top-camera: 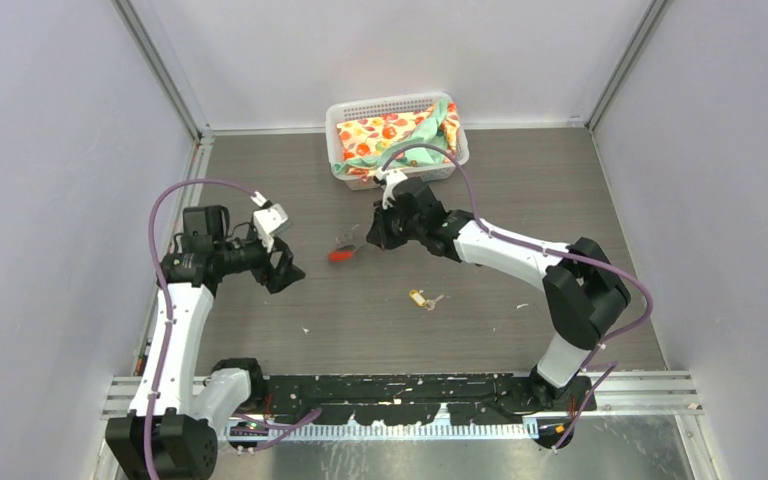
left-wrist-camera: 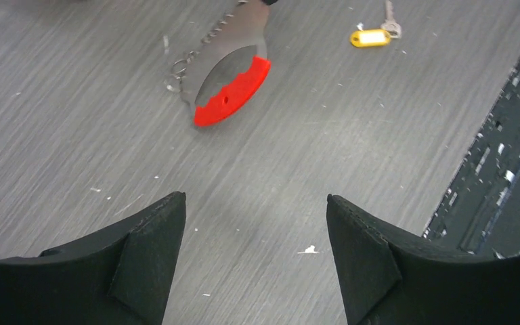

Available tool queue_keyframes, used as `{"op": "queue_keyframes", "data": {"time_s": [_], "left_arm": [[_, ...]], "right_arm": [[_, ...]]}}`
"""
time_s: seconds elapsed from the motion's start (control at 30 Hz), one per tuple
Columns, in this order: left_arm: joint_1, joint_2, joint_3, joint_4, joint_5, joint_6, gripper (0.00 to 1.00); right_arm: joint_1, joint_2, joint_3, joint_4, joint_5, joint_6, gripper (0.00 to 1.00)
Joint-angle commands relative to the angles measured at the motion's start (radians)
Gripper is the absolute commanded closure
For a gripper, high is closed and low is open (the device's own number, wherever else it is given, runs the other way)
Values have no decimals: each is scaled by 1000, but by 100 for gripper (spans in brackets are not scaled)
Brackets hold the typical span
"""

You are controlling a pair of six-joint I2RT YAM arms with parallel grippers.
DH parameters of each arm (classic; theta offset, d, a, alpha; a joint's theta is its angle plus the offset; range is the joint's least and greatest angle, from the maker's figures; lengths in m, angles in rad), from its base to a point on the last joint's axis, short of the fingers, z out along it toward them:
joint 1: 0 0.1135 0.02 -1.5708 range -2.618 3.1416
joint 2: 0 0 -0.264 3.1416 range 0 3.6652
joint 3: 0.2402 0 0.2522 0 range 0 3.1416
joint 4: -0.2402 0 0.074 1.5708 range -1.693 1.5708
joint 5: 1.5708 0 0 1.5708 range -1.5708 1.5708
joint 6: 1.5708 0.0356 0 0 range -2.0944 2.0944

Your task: Put the keys on the keyring

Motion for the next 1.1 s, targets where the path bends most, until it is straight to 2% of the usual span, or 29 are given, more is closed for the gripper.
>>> {"op": "queue_keyframes", "data": {"time_s": [0.0, 0.2, 0.4, 0.57, 0.73, 0.83, 1.07], "left_arm": [[-34, -21, 21, -117, 81, 140, 24], [-92, -67, 28, -109, 77, 163, 28], [-134, -121, 37, -78, 85, 140, 34], [-134, -118, 79, -178, 142, 149, 40], [-134, -133, 129, -313, 248, 188, 41], [-134, -154, 160, -307, 317, 100, 40], [-136, -192, 183, -188, 476, -162, 32]], "right_arm": [[55, -86, -9, 69, -31, 43, 99], [138, -124, 18, 58, -12, 49, 99], [240, -177, 38, 33, -8, -26, 99], [267, -272, 0, 78, -128, -66, 99], [269, -371, -96, 234, -245, -55, 99], [275, -407, -119, 296, -290, -58, 99], [292, -414, -62, 271, -333, -94, 99]]}}
